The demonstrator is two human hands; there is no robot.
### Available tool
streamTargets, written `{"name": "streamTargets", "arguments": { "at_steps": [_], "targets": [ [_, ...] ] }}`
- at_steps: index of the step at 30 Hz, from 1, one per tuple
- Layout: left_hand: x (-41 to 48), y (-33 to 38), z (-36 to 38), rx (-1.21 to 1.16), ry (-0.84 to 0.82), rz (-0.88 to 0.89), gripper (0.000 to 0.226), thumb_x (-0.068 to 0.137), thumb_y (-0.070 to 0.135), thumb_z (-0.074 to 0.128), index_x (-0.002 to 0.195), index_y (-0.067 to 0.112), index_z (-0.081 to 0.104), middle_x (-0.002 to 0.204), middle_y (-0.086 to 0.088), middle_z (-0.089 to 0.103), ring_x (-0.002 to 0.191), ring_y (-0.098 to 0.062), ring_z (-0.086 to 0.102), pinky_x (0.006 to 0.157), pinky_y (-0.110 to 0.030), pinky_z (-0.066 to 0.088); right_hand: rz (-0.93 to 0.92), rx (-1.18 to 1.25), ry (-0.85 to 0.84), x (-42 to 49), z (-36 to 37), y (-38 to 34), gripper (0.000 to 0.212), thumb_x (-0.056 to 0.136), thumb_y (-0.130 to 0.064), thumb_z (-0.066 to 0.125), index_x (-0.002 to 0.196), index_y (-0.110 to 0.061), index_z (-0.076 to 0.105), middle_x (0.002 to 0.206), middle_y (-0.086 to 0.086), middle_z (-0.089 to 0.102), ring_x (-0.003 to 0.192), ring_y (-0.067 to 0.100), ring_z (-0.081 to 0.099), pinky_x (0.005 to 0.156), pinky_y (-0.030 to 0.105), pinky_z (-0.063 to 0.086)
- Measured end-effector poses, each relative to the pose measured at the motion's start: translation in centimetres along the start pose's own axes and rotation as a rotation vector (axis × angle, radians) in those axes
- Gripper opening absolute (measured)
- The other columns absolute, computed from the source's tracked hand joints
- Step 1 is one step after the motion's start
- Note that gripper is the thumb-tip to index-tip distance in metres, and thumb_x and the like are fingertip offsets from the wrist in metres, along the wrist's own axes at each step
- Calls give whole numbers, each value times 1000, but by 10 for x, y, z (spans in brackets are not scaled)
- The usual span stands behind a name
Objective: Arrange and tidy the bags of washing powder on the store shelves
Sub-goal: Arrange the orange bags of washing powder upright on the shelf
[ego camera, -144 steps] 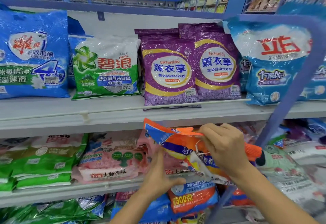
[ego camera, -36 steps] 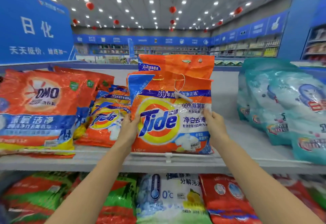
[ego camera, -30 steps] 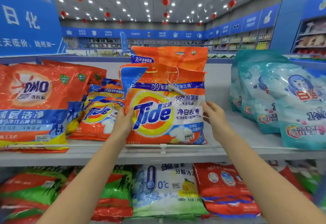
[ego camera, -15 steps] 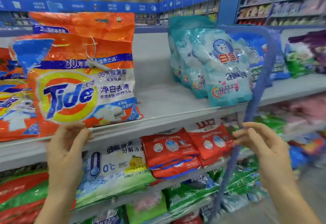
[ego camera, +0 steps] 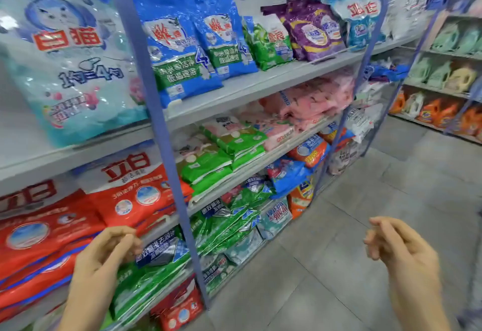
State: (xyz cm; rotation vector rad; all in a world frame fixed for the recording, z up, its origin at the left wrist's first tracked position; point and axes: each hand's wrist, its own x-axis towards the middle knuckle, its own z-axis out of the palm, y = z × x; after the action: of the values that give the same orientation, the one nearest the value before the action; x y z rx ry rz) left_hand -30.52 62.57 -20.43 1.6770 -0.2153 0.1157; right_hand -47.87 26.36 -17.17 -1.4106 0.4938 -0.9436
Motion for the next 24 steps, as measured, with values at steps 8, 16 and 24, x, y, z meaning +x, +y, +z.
{"name": "streamTargets", "arguments": {
  "at_steps": [8,16,24],
  "targets": [
    [41,17,148,-66,-61,-36,22,91,9,53,80,20,68,72,-1,71,65,-9,67,64,-15,56,67,8,63,105,-73,21,45,96,-5,43,69,-26,72,53,-3,59,43,5,47,52,13,47],
    [115,5,242,-49,-18,-52,29,95,9,50,78,21,69,70,0,71,63,-8,67,60,-15,55,95,-19,73,221,-76,62,27,97,-3,42,78,-9,61,53,0,59,43,5,46,46,11,42],
    [207,1,327,-21,34,-63,26,95,18,53,80,31,71,74,1,72,69,-12,67,66,-27,57,56,-61,54,350,-68,87,27,97,-6,42,78,-9,61,53,-2,59,42,4,44,46,12,41]
  ]
}}
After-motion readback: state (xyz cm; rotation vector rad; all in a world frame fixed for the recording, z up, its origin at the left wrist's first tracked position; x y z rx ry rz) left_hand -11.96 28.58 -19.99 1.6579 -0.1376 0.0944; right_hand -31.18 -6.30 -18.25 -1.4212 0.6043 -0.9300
